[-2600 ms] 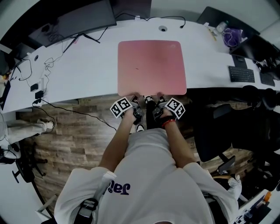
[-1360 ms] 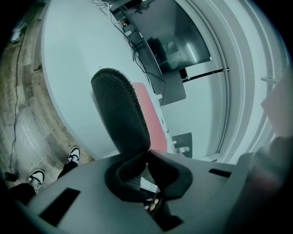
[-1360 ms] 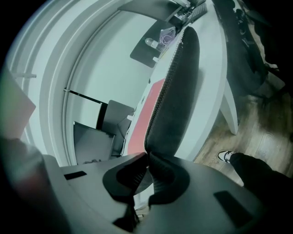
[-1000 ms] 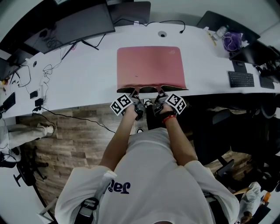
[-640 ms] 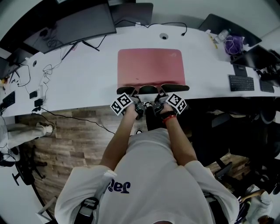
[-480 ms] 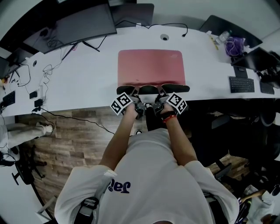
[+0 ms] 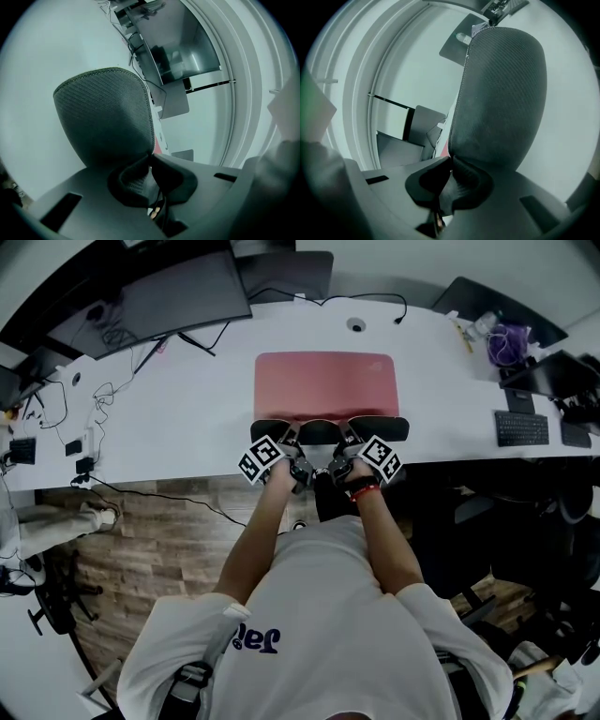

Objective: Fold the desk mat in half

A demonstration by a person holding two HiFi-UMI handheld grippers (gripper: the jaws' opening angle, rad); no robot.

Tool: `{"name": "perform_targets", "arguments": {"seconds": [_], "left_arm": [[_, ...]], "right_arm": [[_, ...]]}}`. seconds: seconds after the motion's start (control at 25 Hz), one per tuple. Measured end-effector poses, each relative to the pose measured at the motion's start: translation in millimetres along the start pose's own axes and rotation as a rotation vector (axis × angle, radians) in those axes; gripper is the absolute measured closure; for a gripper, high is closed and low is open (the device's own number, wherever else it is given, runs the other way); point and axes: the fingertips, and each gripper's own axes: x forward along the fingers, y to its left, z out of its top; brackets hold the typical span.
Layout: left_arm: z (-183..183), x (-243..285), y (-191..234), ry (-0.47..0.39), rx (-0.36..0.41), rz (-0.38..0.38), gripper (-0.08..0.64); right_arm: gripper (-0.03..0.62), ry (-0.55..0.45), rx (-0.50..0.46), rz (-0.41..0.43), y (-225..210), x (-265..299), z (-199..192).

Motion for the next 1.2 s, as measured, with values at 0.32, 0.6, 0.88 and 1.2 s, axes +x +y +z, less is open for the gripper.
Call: {"name": "perform_targets", "arguments": {"seconds": [0.32, 0.6, 0.88, 1.2], "left_arm": [[14.2, 20.7, -8.6, -0.011, 0.010, -0.006, 0.525], [26.1, 38.8, -13.8, -0.017, 0.015, -0.008, 0.523], [37.3, 57.0, -16.7, -0.008, 0.025, -0.002, 0.525], [49.6, 78.8, -23.2, 0.011, 0.016, -0.007, 0.525]], "right_arm": [[0.560, -0.001, 0.015, 0.004, 3.8, 19.1, 14.2], [0.560, 0.003, 0.022, 0.007, 6.7, 36.6, 26.1], [0.560, -0.003, 0.044, 0.007, 7.1, 53.0, 36.5], [0.558, -0.012, 0.060, 0.012, 9.1, 72.0, 51.2]]}}
